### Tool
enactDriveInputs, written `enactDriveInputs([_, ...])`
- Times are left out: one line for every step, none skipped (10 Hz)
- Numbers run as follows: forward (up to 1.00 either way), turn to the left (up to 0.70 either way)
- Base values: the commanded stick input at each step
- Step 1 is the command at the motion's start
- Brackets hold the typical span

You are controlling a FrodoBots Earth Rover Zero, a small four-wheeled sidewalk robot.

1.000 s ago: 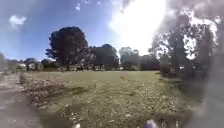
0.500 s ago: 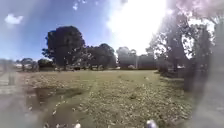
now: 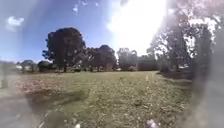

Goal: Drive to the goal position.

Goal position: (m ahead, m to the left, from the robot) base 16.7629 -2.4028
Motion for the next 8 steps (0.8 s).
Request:
enactDriveInputs([0.7, 0.03])
enactDriveInputs([0.7, 0.03])
enactDriveInputs([0.7, 0.03])
enactDriveInputs([0.7, 0.03])
enactDriveInputs([0.7, 0.03])
enactDriveInputs([0.7, 0.03])
enactDriveInputs([0.7, 0.03])
enactDriveInputs([0.7, 0.01])
